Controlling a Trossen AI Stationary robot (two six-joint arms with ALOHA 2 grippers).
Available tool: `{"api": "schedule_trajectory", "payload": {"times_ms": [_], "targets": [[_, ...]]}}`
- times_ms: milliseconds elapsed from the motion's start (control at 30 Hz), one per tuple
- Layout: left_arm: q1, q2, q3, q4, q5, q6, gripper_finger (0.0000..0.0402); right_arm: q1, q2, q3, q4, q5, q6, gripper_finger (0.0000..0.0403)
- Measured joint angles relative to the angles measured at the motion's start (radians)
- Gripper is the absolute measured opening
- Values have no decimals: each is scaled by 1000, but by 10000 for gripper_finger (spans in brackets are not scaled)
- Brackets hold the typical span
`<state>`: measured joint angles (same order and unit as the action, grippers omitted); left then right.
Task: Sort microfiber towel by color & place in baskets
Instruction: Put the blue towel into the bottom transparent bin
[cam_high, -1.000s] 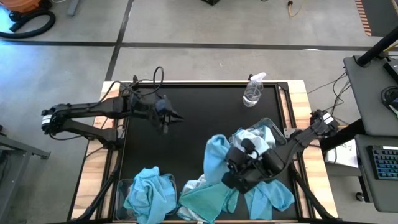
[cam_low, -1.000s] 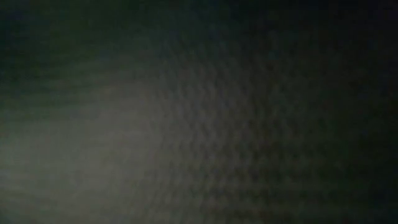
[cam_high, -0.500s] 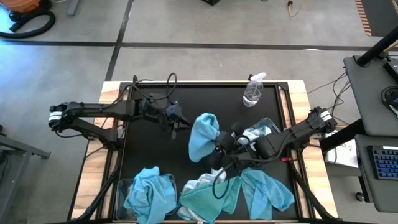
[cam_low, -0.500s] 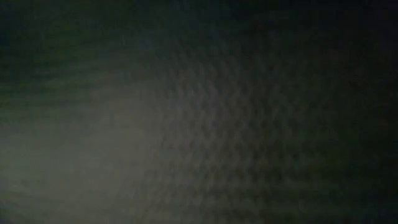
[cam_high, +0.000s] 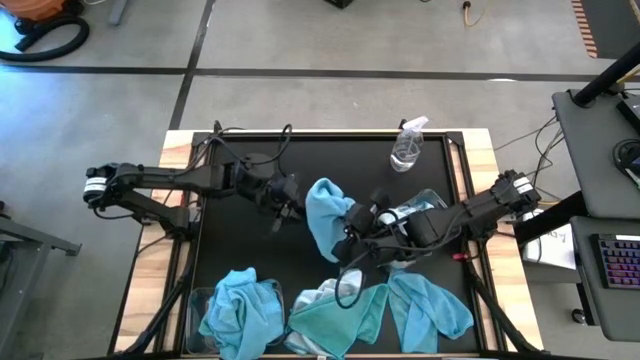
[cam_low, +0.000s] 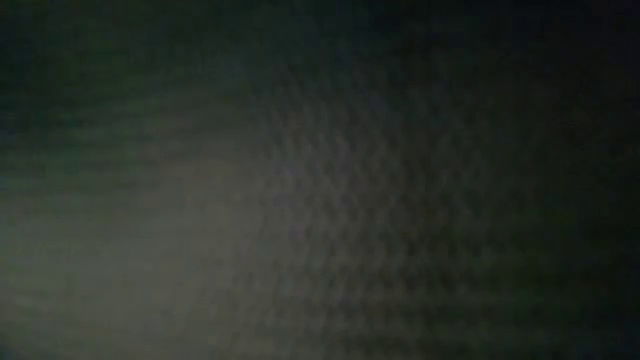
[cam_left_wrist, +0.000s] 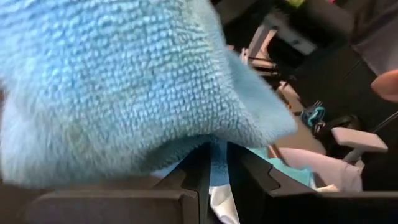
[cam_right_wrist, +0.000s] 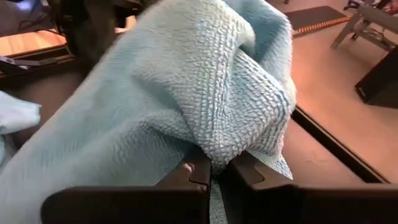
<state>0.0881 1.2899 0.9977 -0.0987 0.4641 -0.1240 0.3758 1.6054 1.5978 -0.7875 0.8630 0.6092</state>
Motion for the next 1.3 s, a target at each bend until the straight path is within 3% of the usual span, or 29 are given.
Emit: {"api": "schedule_trajectory", "payload": {"times_ms": [267, 900, 1300], "targets": [[-20, -2, 31, 8, 52, -16, 48, -15, 0, 0, -11, 3, -22, 11], [-19, -1, 69, 9, 43, 7, 160, -15, 0, 0, -24, -32, -27, 11], [-23, 19, 69, 71, 42, -53, 174, -19, 0, 0, 2, 33, -40, 11]]}}
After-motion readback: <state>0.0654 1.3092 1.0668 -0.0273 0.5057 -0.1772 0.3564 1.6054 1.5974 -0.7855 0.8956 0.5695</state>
